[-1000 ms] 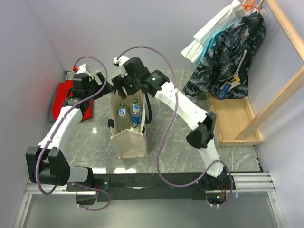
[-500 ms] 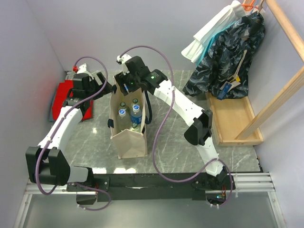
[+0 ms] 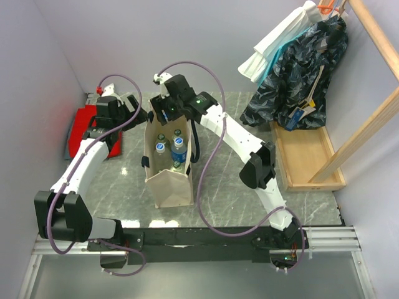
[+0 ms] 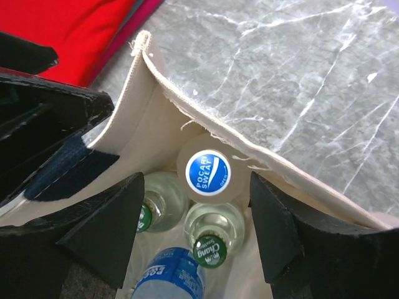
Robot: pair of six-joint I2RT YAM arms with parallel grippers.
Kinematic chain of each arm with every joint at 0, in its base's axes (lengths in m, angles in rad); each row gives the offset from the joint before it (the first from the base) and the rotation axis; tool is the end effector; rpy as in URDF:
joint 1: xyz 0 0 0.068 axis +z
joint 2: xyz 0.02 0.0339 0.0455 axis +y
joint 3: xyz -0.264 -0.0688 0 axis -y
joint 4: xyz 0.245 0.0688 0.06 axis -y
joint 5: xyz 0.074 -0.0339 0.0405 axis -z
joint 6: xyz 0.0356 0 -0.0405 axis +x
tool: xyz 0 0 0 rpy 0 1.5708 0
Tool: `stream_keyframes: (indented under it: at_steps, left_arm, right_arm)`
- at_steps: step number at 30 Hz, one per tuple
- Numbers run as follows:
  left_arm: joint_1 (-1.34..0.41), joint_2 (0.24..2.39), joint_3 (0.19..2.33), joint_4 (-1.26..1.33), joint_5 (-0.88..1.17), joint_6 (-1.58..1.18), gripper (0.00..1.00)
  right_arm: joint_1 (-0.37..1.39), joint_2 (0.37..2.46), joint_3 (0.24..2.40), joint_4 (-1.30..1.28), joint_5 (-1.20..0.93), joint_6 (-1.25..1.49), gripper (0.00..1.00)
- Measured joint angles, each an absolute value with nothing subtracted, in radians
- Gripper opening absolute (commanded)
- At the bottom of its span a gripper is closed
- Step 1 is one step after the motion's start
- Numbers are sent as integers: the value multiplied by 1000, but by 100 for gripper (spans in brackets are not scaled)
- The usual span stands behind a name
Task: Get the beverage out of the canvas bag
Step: Take out the drink from the canvas bag.
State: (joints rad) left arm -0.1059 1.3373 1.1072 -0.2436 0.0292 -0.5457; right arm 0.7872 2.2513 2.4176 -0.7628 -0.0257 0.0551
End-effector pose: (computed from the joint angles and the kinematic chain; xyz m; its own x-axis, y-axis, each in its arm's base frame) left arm 0.3068 -0.0337 0.3229 -0.4560 -0.4732 -0.7537 -0.1230 0.8723 -0.4733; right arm 0.3582 0.3608 0.3569 -0.4357 -0.3593 -0.8253 -0.7002 0.7114 0.0600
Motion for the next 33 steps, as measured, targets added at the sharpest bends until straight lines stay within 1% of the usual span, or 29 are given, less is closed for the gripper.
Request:
stream_keyframes:
  at_steps: [3,5,6,7,14,15,17,19,22,33]
  left_arm:
    - [-106,1338,1107,-244,29,-546,96]
    - [-106,1338,1107,-244,29,-546,96]
    - [-106,1338,1107,-244,29,-546,96]
    - [-106,1338,1107,-244,29,-546,96]
    - [-106,1338,1107,-244,29,-545,96]
    - [-106,1338,1107,-244,29,-545,96]
    - [-106,1338,1107,-244,29,-545,96]
    - [-106,1339,1107,-243,29,-545,96]
    - [-106,1340,1107,-244,30,-545,96]
    - [-106,1340,1107,-244,29,-545,96]
  right_arm:
    - [787,2264,2418,-762,-28,55,72]
    - [787,2273,2418,-762,-29,55,73]
    - [787,2276,2418,-762,-29,55,69]
    - [787,2281,2417,-762,-28,55,68]
    - [787,2287,2406,-748,-28,56,68]
    - [787,2287,2401,-744,-28,56,65]
    - [787,2288,2400,-745,-27,55,64]
    - [787,2288,2401,-745,-26,56,57]
    - [787,2288,2400,-746,-26,59,53]
    - [787,2288,2395,-743,-19,62,52]
